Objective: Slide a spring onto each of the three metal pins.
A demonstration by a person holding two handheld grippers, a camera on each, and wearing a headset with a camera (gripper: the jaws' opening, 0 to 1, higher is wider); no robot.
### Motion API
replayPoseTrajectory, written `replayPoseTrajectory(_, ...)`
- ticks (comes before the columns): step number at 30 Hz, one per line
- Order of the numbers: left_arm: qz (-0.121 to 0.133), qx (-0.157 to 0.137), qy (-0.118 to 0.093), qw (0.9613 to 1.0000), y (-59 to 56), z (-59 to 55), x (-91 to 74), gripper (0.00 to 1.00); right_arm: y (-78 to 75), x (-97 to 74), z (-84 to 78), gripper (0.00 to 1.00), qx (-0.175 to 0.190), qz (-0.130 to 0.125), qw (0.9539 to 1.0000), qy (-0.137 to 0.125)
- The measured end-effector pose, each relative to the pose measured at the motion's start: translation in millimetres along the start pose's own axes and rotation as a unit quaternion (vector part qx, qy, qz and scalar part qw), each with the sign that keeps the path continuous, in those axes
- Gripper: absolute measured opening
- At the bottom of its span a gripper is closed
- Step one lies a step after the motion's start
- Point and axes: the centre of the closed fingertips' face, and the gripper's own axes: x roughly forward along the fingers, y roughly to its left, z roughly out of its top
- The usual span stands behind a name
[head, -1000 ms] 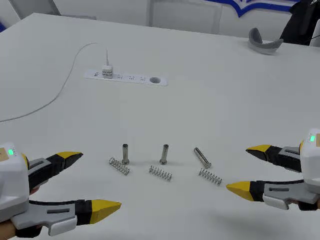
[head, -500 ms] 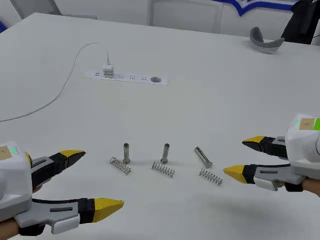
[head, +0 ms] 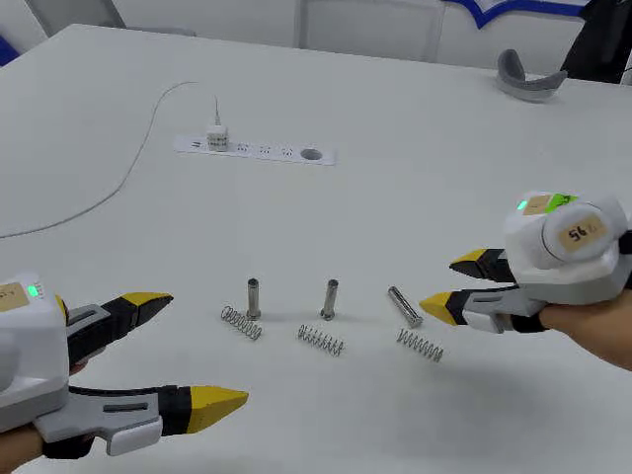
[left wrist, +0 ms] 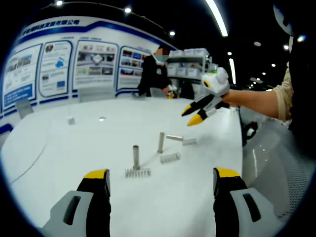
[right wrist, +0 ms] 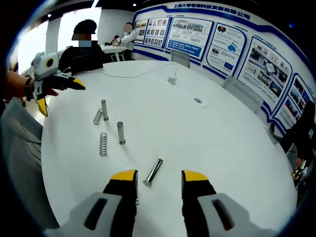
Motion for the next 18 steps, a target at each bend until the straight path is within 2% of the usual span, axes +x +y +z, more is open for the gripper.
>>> replayPoseTrajectory(10,-0.002,-0.002,0.002,1.0000,-1.2,-2.5,0.5,0.87,-4.8,28.6,-3.3,0.28,0.011,-0.003,0.9995,0.031)
replayPoseTrajectory(18,-0.002,-0.007,0.001,1.0000,-1.3,-2.6,0.5,0.86,-3.6,50.5,-8.5,0.24,0.019,0.006,0.9980,0.059)
